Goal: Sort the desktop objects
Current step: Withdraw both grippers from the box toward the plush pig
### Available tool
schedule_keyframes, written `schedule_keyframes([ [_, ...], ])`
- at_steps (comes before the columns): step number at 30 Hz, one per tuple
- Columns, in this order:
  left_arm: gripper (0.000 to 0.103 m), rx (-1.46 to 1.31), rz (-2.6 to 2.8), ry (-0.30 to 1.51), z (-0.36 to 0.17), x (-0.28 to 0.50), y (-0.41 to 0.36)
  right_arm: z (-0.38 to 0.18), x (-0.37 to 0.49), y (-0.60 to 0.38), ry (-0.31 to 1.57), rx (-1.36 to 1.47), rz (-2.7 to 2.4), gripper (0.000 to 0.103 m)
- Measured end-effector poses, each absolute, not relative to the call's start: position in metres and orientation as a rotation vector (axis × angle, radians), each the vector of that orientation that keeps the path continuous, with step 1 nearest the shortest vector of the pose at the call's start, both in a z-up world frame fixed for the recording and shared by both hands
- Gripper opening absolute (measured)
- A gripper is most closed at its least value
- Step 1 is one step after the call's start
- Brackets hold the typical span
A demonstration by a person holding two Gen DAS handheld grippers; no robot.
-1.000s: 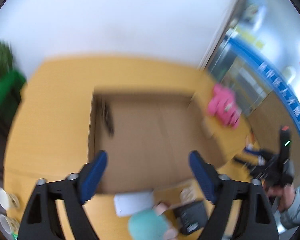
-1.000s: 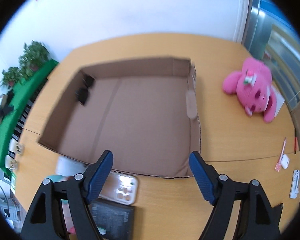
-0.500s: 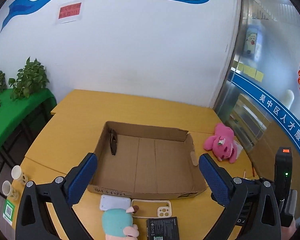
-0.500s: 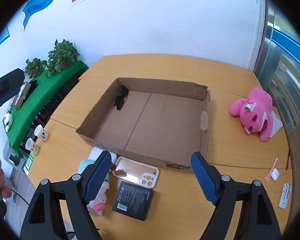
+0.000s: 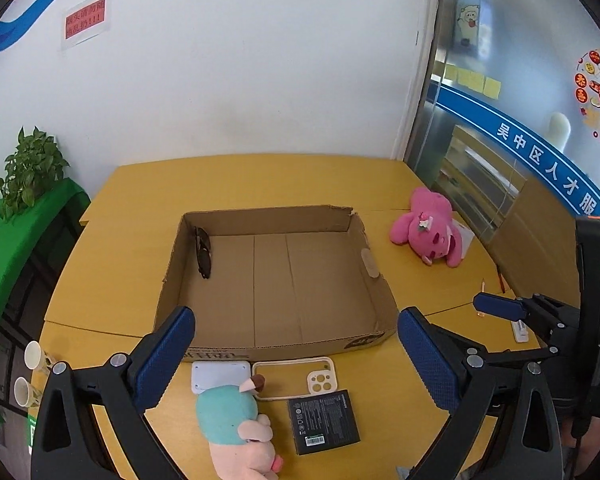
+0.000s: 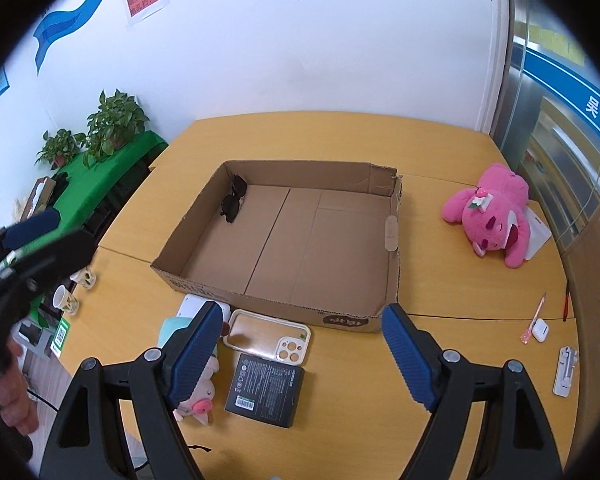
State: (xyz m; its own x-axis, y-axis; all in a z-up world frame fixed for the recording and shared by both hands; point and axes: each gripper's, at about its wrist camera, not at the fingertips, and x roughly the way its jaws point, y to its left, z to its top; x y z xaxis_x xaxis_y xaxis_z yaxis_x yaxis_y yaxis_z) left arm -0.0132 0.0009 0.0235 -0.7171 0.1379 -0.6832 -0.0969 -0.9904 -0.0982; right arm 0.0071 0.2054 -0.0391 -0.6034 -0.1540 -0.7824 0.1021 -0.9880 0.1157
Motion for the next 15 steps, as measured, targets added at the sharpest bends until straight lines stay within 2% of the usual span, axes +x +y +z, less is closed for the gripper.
schedule_keyframes([
  [5,0.102,-1.076,2.8,-0.085,0.021,-0.014,-0.022,-0.032,-0.002,0.185,-0.065,1.322,-2.716,0.082],
  [15,0.102,-1.24,2.714,-0.201,-0.014,-0.025,-0.084,-0.044,-0.009,0.138,-0.017,1.431,-2.722,0.082],
])
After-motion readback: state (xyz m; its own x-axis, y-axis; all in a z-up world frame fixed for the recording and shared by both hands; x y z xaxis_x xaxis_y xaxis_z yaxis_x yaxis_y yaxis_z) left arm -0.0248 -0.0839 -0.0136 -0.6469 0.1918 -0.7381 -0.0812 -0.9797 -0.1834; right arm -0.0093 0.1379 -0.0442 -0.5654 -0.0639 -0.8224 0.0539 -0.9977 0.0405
